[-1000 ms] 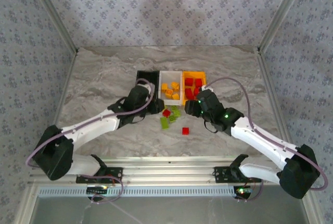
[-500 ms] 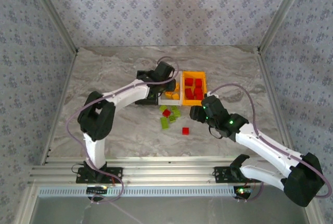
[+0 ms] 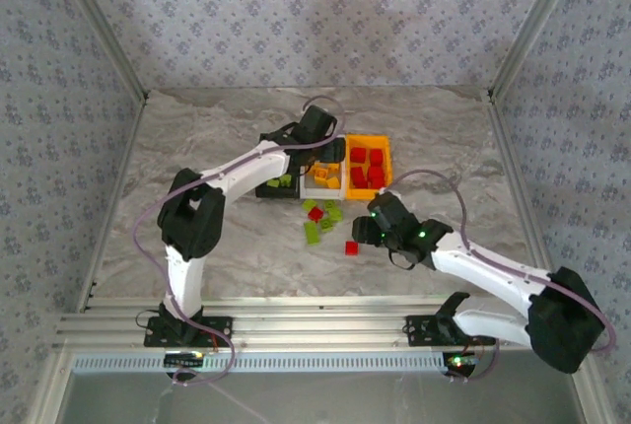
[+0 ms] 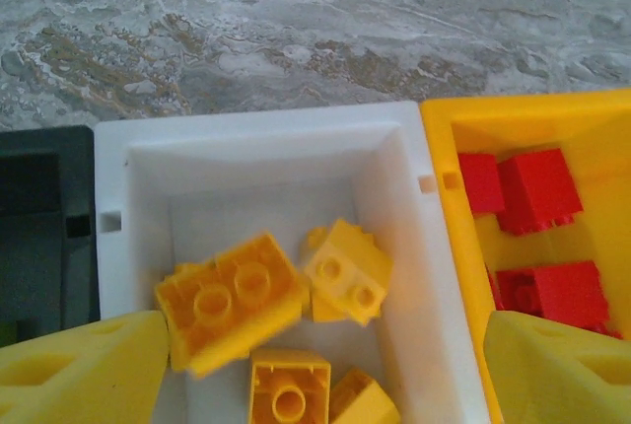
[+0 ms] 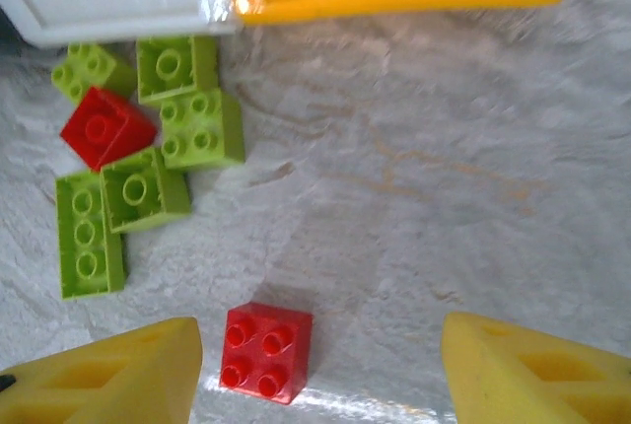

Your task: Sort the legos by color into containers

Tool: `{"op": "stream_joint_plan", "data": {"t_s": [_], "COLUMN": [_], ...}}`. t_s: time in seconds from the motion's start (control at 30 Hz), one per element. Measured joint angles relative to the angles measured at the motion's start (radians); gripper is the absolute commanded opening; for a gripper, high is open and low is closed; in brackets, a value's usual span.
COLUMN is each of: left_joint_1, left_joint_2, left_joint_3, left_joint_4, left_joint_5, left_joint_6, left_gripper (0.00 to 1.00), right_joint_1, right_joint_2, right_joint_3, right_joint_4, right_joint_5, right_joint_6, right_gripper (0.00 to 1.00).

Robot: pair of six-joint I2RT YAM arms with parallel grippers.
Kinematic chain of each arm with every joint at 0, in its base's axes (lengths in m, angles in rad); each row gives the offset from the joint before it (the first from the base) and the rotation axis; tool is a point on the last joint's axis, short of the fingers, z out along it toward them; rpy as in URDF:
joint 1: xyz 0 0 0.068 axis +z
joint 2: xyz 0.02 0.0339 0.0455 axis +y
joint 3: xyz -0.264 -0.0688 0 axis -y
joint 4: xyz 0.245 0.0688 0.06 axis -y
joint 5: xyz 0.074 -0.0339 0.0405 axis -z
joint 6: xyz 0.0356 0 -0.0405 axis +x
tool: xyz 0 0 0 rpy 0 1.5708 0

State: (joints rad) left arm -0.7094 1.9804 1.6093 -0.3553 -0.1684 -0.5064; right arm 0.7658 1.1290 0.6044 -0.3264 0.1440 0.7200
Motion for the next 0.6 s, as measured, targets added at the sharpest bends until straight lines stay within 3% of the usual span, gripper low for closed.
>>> {"op": "stream_joint_plan", "data": {"t_s": [0.4,0.6], "left_joint_1": [-0.127,-0.149], "left_joint_2": [-0.533,-0.747], "left_joint_3": [-0.409,-0.684], "left_joint_4": [0.134,0.150], "left_joint_5": [0.032,-0.019], "left_joint_6": [-0.034,-0.090], "left_gripper": [0.95,0.99], "right_joint_1": [0.121,0.143], "right_joint_2": [0.249,0.330], "right_joint_3": [0.028,0.069], "right_joint_4": [0.047,0.028], "right_joint_5": [-0.001,0.028], "right_joint_6": [0.027,0.033], "right_gripper": [0.64,0.52]}}
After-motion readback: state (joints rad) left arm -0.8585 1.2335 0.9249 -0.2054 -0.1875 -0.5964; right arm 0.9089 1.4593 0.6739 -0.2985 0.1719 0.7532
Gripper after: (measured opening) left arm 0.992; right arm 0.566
